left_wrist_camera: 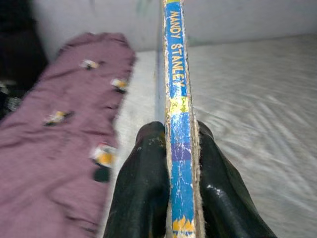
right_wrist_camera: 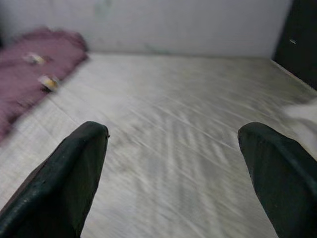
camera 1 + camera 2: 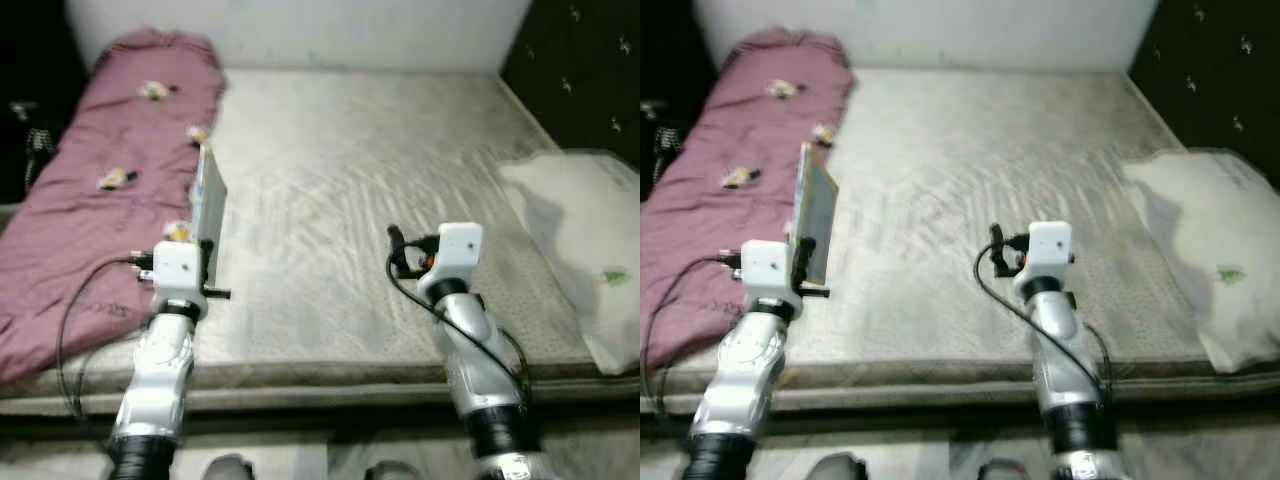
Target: Clean up the room
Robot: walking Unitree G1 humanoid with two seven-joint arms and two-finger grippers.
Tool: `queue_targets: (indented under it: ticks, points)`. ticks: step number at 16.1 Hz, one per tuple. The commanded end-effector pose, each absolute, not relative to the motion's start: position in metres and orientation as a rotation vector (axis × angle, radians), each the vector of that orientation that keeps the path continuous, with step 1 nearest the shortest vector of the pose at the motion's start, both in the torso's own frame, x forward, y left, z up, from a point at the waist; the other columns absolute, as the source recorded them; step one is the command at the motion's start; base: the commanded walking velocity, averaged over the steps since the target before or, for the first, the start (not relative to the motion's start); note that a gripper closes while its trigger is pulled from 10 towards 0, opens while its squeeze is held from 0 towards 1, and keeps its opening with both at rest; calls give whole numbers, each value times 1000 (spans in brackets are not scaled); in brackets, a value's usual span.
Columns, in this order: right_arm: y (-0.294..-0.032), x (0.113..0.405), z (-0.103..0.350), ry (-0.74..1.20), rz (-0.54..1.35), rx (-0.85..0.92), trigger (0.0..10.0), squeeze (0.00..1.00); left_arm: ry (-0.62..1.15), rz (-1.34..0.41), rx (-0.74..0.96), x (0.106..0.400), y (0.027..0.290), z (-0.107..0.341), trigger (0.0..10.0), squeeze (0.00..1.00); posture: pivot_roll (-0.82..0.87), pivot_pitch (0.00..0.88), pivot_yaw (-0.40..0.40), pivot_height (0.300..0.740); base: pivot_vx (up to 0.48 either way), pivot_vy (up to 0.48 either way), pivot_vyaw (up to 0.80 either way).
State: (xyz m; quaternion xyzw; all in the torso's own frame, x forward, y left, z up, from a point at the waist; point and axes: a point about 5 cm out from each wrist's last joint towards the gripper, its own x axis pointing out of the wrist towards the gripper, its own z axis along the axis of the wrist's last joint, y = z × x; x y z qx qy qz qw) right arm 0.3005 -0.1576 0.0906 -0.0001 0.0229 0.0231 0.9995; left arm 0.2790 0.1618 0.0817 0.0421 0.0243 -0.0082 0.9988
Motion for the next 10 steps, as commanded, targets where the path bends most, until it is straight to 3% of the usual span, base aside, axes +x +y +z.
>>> queue_targets:
  ticks: [1, 8, 10]
  points:
    - [-156, 304, 97, 28, 50, 5, 10000, 0, 3, -31, 102, 282, 162, 92, 10000, 0, -32, 0, -5, 740, 0, 0, 0]
    - [-156, 304, 96, 35, 50, 4, 10000, 0, -29, -90, 45, 283, 157, 98, 10000, 0, -38, 0, -1, 740, 0, 0, 0]
    - [-156, 305, 97, 33, 47, -2, 10000, 0, -29, -94, 38, 283, 155, 98, 10000, 0, -39, 0, -4, 740, 289, 0, 0]
